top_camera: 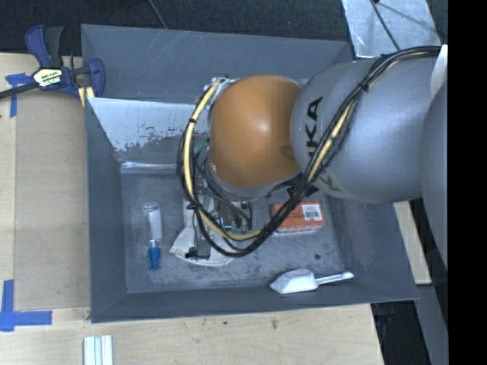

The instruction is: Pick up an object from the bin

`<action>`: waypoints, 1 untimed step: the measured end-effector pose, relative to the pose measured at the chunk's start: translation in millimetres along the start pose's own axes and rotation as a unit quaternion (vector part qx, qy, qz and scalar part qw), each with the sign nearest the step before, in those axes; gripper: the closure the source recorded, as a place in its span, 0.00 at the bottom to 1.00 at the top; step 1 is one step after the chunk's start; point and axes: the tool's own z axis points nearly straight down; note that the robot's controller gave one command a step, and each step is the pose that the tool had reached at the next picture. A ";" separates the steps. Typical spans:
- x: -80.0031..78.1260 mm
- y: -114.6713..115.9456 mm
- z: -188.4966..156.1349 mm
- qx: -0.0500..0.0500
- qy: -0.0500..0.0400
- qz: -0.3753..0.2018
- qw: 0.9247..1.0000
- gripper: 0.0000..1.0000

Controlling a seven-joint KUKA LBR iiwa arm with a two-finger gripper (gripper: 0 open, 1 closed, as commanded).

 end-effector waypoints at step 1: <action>-20.3 -22.0 41.2 -0.002 -0.004 0.021 1.000 0.00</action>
Offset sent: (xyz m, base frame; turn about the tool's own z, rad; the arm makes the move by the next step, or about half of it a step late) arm 0.0284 -0.0509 -0.0911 0.2364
